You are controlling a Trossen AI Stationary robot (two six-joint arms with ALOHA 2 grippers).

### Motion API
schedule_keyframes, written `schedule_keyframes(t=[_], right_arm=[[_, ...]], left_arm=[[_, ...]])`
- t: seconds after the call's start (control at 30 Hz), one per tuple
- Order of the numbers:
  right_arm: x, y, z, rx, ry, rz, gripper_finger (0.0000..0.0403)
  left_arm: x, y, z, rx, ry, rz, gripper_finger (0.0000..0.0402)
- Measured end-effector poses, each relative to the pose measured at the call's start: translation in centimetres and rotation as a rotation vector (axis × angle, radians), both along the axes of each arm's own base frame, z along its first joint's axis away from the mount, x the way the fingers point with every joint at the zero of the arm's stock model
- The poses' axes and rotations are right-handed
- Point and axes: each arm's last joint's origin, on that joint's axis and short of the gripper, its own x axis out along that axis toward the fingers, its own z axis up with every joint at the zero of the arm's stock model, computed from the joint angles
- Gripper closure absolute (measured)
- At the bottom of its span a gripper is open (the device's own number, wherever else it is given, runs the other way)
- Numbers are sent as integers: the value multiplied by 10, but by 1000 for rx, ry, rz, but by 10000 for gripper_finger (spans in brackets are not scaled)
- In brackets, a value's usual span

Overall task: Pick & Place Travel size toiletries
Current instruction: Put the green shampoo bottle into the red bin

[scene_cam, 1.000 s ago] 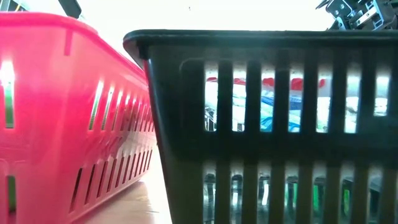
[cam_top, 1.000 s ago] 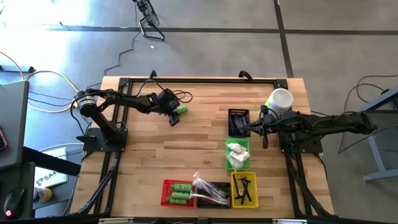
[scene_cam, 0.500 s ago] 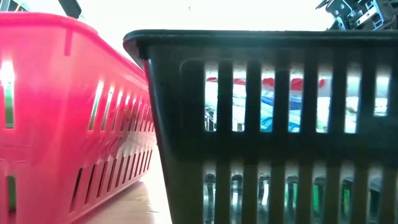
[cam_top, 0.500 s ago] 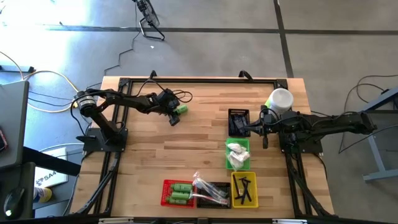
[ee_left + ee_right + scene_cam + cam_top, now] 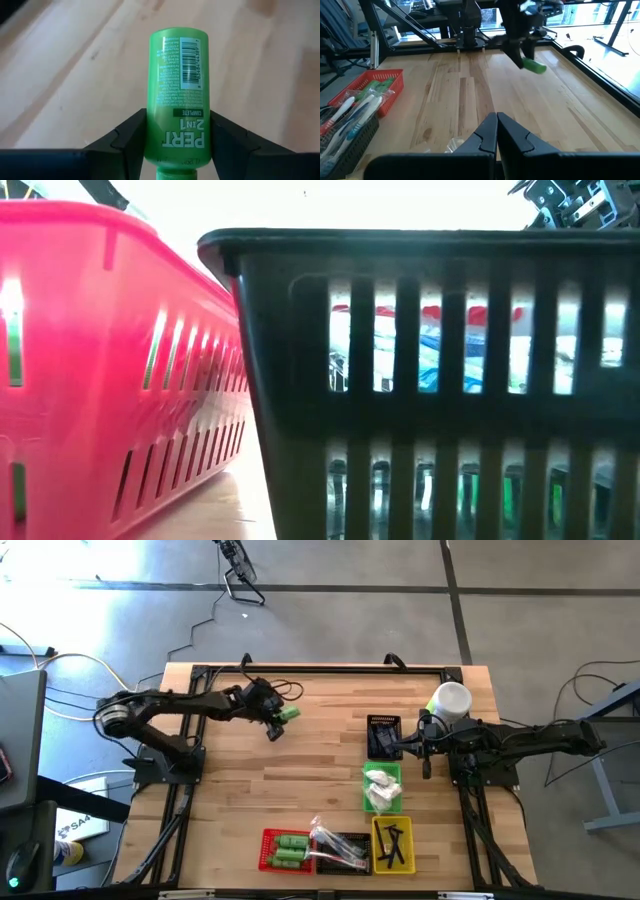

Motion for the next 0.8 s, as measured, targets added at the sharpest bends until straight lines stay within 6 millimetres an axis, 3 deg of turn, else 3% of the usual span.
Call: schedule_keyframes(t=[0.17, 0.43, 0.8], right_arm=[[0, 0, 0, 0, 0, 1, 401], [0, 0, 1, 4, -9, -2, 401], [1, 0, 3, 33, -34, -8, 401]], left_arm=[[-11, -22, 20, -57, -13, -51, 226], [-14, -78, 45, -133, -76, -179, 226], [-16, -169, 50, -322, -83, -352, 226]])
